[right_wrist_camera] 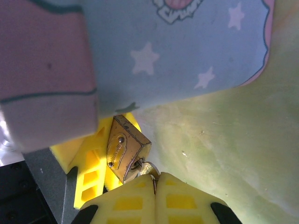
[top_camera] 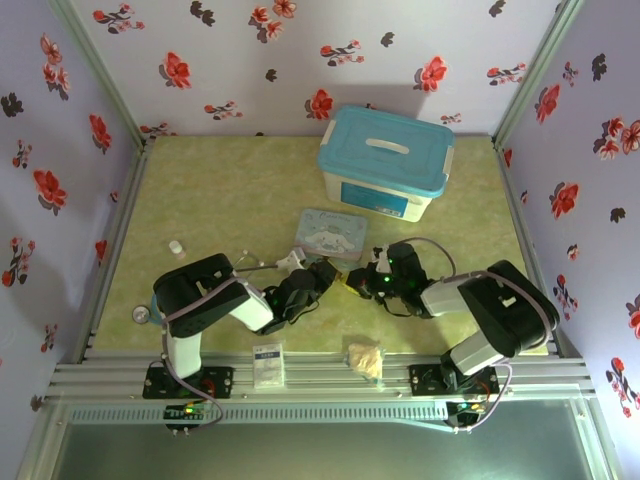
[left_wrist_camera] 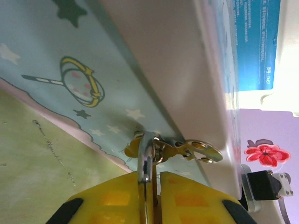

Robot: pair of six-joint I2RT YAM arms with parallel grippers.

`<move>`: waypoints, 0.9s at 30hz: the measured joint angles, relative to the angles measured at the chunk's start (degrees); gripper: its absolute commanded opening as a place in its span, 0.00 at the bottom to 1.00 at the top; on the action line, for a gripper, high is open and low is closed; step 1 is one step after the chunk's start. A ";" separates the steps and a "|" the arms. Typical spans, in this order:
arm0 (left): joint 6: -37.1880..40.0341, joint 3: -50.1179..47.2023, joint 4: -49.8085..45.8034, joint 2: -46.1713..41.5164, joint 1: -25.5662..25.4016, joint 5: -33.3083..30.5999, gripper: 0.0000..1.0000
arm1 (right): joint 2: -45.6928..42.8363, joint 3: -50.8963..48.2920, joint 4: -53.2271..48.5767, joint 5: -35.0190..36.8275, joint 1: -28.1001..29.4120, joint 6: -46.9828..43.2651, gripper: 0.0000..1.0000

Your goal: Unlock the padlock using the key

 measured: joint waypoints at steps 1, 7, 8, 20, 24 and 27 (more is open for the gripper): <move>-0.02 -0.02 0.02 0.00 0.00 -0.07 0.00 | -0.02 0.17 -0.50 -0.02 0.00 -0.15 0.17; 0.11 -0.79 1.11 -0.02 -0.42 1.53 0.00 | -6.27 5.40 -20.41 6.80 1.31 -11.23 0.44; 0.42 -1.01 0.92 -0.11 -0.63 2.21 0.00 | -8.20 7.32 -25.18 9.42 2.05 -14.36 0.44; 1.05 -2.73 -0.37 -2.86 -1.05 4.59 0.00 | -14.47 12.96 -43.71 29.57 14.73 -37.24 0.37; 1.05 -2.80 -0.57 -3.10 -1.05 4.61 0.00 | -16.13 12.61 -43.56 34.25 17.38 -41.90 0.38; 1.05 -3.06 -0.81 -3.37 -1.05 4.63 0.00 | -16.41 12.59 -43.01 38.07 20.24 -45.05 0.37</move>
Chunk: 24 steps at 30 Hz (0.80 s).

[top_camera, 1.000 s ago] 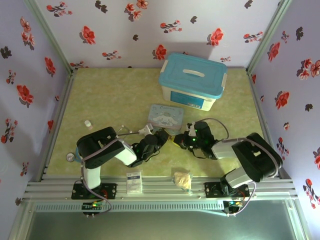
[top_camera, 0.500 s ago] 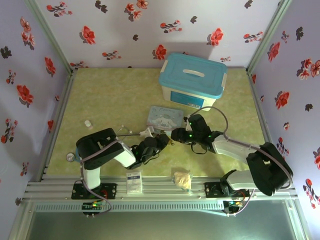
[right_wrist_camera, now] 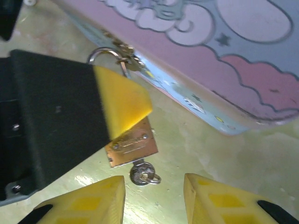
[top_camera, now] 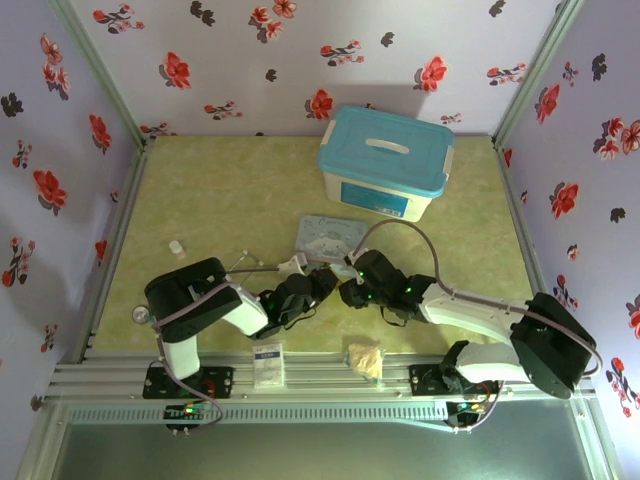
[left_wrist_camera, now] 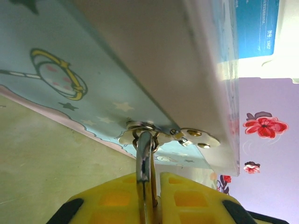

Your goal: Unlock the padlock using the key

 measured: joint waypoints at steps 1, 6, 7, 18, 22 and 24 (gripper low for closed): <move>0.00 -0.02 -0.11 -0.07 0.00 0.00 0.00 | 0.07 0.00 0.22 0.96 0.79 -0.87 0.36; -0.02 -0.42 -0.24 -0.44 0.00 0.00 0.00 | 2.82 0.00 1.77 4.20 3.08 -4.35 0.33; -0.02 -0.42 -0.24 -0.44 0.00 0.00 0.00 | 3.45 -0.04 2.27 4.44 3.23 -4.70 0.33; 0.00 -0.42 -1.81 -2.69 0.00 0.00 0.00 | 8.11 -3.08 11.87 6.71 5.84 -8.02 0.27; -0.02 -0.42 -1.88 -2.78 0.00 0.00 0.00 | 9.20 -3.41 13.53 10.67 7.45 -9.53 0.19; -0.02 -0.42 -1.86 -2.78 0.00 0.00 0.00 | 9.64 -3.41 14.10 12.70 7.89 -10.19 0.14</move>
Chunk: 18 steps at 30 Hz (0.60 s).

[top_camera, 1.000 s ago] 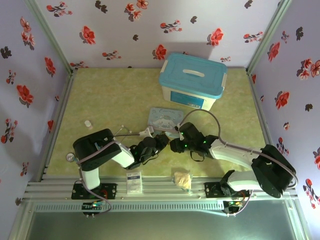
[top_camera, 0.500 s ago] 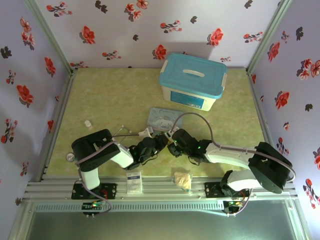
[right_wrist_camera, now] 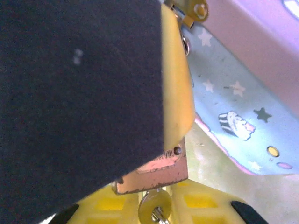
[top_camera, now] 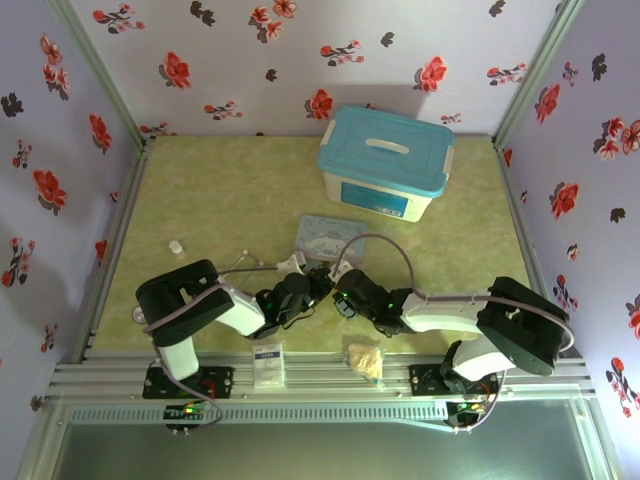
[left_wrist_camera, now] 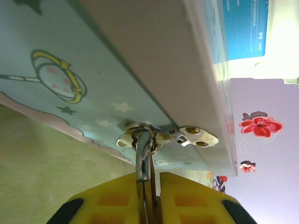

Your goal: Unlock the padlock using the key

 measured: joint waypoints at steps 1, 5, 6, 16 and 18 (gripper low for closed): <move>0.00 0.00 0.07 0.00 0.00 -0.02 0.00 | 0.04 -0.02 0.22 0.61 0.17 -0.24 0.13; -0.02 0.00 0.61 0.24 0.00 0.00 0.00 | 0.07 -0.35 0.83 1.53 0.46 -0.52 0.07; -0.02 0.00 0.68 0.37 0.00 0.07 0.00 | 0.07 -0.46 0.87 1.22 0.46 -0.66 0.06; -0.02 -1.05 1.07 1.42 -0.02 1.70 0.14 | -0.07 -3.50 5.14 -8.44 -1.68 1.14 0.02; 0.00 -1.05 1.20 1.55 -0.02 1.77 0.15 | -0.26 -4.24 6.71 -11.72 -3.37 2.25 0.02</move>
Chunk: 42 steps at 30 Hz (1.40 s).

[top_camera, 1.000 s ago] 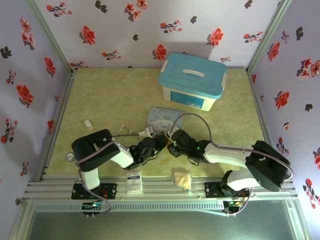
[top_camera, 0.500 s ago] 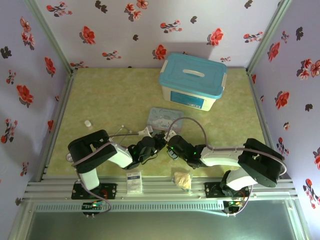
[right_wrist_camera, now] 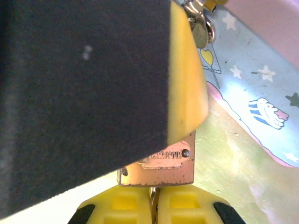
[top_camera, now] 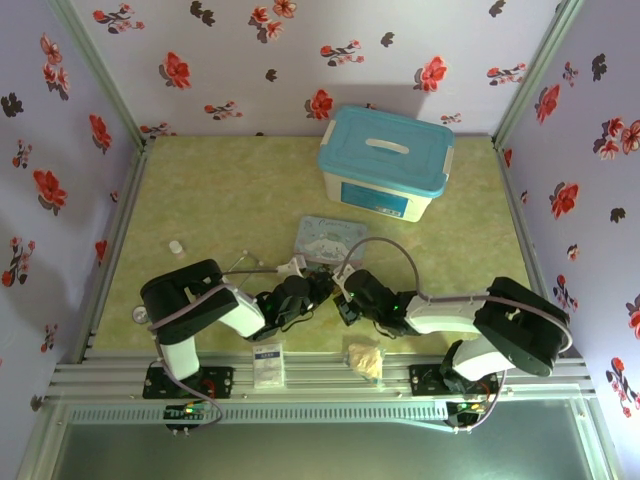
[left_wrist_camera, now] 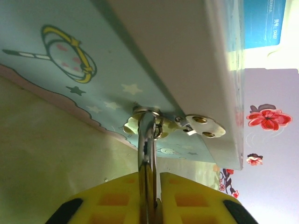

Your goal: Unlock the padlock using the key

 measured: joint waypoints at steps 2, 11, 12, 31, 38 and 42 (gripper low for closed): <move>0.02 0.00 0.04 0.00 0.02 0.00 0.18 | -0.31 -0.72 1.36 -3.85 -1.84 1.46 0.01; 1.29 0.00 -0.07 -0.02 0.02 -0.04 0.31 | -0.59 -2.45 6.01 -15.85 -6.23 7.10 0.00; 1.38 0.00 -0.07 -0.02 0.02 -0.04 0.31 | -0.55 -2.54 6.25 -16.52 -6.49 7.63 0.00; 6.23 2.58 -6.91 -2.27 1.07 0.74 0.33 | 2.27 -2.86 12.46 -26.08 -10.82 13.79 0.02; 6.38 3.28 -7.56 -1.60 1.20 2.03 0.20 | 3.50 -2.86 12.50 -26.49 -11.23 14.29 0.15; 6.32 3.28 -7.54 -1.42 1.49 2.32 0.13 | 3.50 -2.80 11.26 -26.14 -11.32 14.36 0.32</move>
